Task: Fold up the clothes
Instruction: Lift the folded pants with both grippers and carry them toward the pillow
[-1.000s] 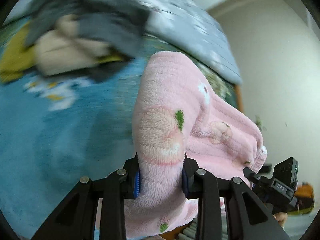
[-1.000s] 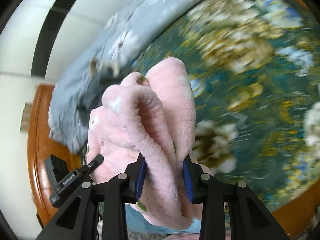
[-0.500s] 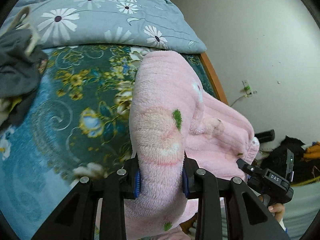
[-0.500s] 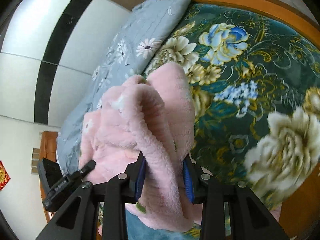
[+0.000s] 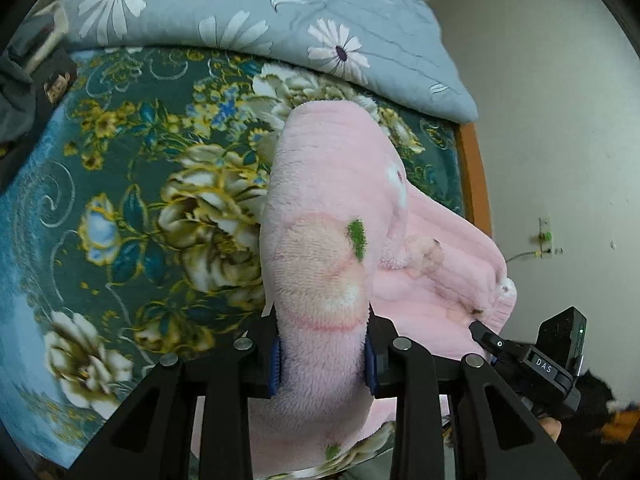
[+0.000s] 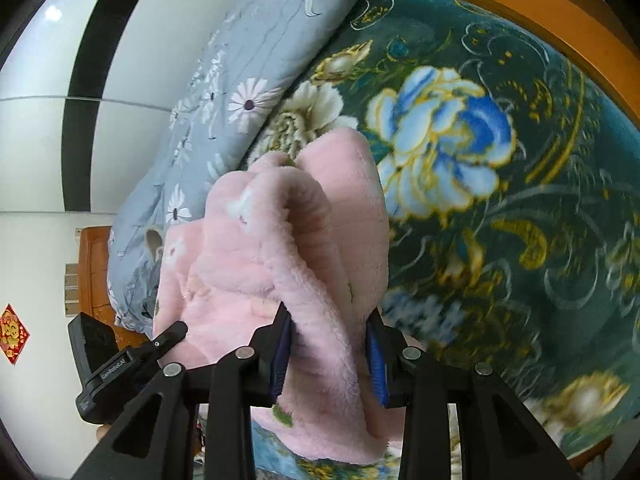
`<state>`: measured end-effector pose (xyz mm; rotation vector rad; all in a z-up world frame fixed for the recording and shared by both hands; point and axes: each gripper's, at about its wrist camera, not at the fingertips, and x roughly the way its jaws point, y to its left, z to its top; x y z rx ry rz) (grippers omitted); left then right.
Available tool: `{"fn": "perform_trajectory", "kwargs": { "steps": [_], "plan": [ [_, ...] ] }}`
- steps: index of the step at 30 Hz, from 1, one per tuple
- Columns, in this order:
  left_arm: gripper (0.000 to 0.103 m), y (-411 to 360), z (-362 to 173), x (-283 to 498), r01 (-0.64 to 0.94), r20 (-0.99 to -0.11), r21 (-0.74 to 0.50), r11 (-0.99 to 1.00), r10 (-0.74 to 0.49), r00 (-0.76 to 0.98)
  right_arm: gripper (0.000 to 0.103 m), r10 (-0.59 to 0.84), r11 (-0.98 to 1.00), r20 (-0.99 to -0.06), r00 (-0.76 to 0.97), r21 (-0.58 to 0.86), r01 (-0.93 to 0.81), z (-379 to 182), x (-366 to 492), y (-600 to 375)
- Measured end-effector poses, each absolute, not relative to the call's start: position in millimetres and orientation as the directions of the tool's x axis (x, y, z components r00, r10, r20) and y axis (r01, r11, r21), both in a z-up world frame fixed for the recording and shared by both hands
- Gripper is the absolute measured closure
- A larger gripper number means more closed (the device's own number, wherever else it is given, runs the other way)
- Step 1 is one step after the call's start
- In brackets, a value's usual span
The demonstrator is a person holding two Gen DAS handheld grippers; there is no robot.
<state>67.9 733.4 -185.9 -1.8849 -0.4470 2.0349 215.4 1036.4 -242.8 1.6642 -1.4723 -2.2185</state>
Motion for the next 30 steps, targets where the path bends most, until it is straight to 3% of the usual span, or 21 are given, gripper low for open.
{"fn": "perform_trajectory", "kwargs": {
  "steps": [22,27,30],
  "plan": [
    [0.070,804,-299,-98,-0.045,-0.906,-0.423,-0.905,0.423,-0.010,0.067,-0.431,-0.612,-0.818,-0.381,0.575,-0.543,-330,48,1118],
    [0.063,801,-333,-107,-0.046,-0.917,-0.398,-0.916,0.397,0.034,0.063,-0.420,-0.626,-0.848,-0.323,0.528,-0.574,-361,43,1116],
    [0.058,796,-327,-104,-0.054,-0.912,-0.411,-0.910,0.411,0.016,0.062,-0.406,-0.640,-0.852,-0.332,0.524,-0.561,-352,45,1115]
  ]
}}
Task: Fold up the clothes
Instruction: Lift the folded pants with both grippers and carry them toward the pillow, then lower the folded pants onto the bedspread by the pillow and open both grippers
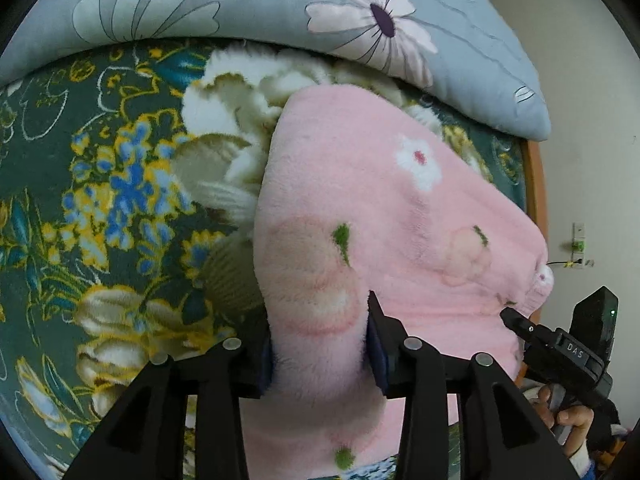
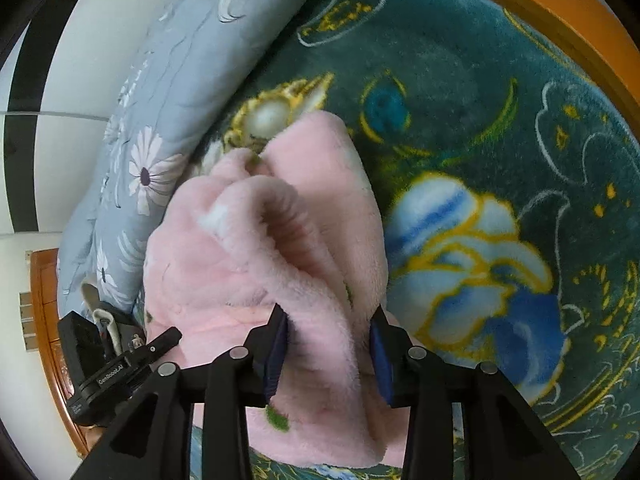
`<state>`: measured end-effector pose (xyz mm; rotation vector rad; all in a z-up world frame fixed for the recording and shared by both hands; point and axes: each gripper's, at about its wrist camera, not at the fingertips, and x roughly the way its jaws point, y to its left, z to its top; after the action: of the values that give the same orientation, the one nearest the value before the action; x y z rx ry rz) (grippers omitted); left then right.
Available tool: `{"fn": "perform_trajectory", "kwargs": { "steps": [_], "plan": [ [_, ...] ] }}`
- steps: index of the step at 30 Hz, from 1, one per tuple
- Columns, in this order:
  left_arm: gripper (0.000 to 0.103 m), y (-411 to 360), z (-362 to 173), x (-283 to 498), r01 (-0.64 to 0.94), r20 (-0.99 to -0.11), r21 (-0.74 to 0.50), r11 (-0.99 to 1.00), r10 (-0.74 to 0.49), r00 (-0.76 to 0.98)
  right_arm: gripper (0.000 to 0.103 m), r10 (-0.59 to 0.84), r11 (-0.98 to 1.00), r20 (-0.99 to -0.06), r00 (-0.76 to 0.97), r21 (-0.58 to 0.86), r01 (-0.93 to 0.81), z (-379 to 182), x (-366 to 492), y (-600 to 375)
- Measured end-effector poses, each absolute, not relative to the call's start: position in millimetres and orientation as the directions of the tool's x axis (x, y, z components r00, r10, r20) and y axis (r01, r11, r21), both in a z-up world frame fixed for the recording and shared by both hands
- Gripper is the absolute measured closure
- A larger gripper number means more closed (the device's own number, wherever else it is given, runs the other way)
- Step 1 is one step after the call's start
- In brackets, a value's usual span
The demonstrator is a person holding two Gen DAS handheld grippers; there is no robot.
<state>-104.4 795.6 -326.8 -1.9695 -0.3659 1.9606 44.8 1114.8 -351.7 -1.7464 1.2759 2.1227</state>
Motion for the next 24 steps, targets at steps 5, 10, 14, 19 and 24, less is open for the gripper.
{"fn": "perform_trajectory", "kwargs": {
  "steps": [5,10,14,19,24],
  "plan": [
    [0.058,776,-290,-89,-0.096,-0.919,-0.373,-0.923,0.381,-0.096,0.058,-0.287,-0.724,-0.871,-0.398,0.469,-0.505,-305,58,1112],
    [0.058,790,-265,-68,-0.232,-0.908,-0.355,-0.906,0.393,-0.147,0.058,-0.213,-0.835,-0.860,-0.464,0.407,-0.370,-260,42,1088],
    [0.058,816,-268,-56,-0.334,-0.909,-0.337,-0.880,0.397,-0.128,0.059,-0.250,-0.865,-0.871,-0.423,0.397,-0.306,-280,3,1075],
    [0.058,817,-311,-66,-0.248,-0.932,-0.330,-0.911,0.356,-0.064,0.062,-0.270,-0.828,-0.911,-0.313,0.385,-0.408,-337,-19,1086],
    [0.059,827,-319,-70,-0.271,-0.950,-0.290,-0.918,0.311,-0.038,0.062,-0.284,-0.810,-0.913,-0.293,0.392,-0.435,-344,-22,1090]
  ]
}}
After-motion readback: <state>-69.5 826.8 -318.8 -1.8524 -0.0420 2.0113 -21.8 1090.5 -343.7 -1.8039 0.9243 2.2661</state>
